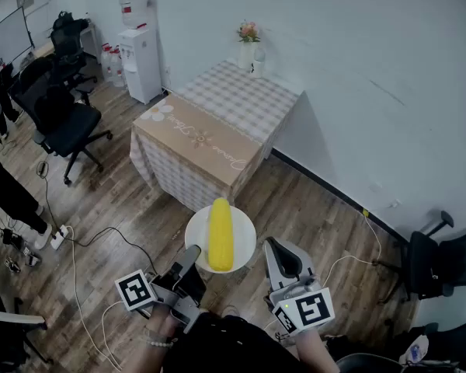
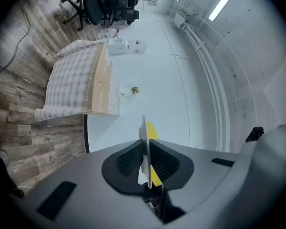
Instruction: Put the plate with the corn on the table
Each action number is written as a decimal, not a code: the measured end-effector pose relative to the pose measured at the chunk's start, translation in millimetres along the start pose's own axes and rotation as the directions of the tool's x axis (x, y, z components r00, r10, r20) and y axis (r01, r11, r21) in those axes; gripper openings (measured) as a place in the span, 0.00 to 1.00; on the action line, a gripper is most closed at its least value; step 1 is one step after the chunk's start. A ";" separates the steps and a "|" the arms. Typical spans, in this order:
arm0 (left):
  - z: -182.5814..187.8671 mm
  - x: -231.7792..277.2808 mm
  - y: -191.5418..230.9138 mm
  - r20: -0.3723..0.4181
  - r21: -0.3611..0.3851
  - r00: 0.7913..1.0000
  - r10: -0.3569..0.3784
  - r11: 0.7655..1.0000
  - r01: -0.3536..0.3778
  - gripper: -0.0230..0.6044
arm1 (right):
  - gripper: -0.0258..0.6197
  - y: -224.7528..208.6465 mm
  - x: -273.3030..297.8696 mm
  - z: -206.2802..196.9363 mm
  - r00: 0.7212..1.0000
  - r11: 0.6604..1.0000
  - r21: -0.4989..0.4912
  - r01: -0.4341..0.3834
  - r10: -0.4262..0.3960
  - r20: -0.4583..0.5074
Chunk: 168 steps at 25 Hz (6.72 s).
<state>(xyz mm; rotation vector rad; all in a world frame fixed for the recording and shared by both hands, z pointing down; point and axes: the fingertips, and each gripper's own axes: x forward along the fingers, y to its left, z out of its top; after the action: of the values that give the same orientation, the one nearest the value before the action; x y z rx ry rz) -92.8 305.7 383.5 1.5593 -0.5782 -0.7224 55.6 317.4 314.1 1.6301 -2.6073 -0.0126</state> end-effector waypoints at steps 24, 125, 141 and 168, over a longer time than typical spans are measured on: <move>8.7 1.6 0.2 0.001 0.034 1.000 -0.009 0.999 0.009 0.10 | 0.23 12.0 16.9 -48.2 0.986 0.766 0.639 -0.070 0.152 -0.075; 87.0 191.8 35.3 0.069 0.087 0.996 0.049 0.995 -0.055 0.10 | 0.19 -119.7 186.8 -63.4 0.949 0.465 0.865 -0.189 0.312 0.040; 98.0 218.0 44.4 0.075 0.089 0.996 0.057 0.994 -0.064 0.10 | 0.19 -139.5 208.4 -70.6 0.944 0.458 0.868 -0.192 0.329 0.035; 220.6 323.4 61.2 -0.033 0.100 0.997 0.072 0.993 -0.069 0.10 | 0.19 -189.4 351.1 -67.0 0.972 0.461 0.879 -0.124 0.234 0.015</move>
<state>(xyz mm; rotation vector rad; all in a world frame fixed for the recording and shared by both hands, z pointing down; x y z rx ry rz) -33.0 -85.7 397.5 1.6321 -0.6472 -0.6183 76.5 -79.1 391.2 1.3700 -2.8058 1.6547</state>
